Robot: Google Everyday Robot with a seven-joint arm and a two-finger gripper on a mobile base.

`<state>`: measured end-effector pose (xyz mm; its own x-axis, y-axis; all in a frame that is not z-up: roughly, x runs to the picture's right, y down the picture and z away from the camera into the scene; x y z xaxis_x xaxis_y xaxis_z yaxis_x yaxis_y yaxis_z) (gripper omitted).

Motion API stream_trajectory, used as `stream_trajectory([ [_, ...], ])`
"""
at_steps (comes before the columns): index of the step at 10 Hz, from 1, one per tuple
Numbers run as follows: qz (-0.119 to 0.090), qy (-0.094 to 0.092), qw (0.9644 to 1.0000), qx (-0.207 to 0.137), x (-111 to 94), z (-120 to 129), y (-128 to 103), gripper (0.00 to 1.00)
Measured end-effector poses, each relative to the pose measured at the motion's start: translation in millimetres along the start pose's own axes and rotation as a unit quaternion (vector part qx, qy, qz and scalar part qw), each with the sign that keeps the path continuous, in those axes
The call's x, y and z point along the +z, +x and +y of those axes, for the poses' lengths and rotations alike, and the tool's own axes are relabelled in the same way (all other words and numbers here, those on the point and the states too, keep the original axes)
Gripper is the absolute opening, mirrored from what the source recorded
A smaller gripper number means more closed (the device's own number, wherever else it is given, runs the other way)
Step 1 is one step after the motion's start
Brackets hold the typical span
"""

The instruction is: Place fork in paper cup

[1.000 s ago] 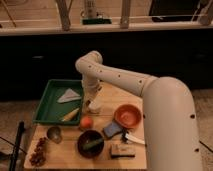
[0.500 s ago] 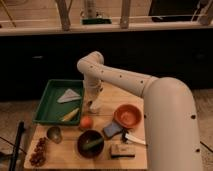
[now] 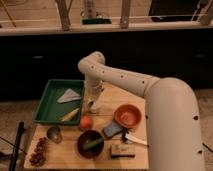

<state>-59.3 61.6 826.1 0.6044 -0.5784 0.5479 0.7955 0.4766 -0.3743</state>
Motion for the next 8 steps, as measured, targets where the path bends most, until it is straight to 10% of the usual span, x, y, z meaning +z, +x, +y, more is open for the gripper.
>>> stream_trajectory([
  [6,0.005,-0.005,1.0000,0.002,-4.5,3.2,-4.6,0.74],
  [8,0.007,-0.006,1.0000,0.001,-4.8,3.3,-6.6,0.80],
])
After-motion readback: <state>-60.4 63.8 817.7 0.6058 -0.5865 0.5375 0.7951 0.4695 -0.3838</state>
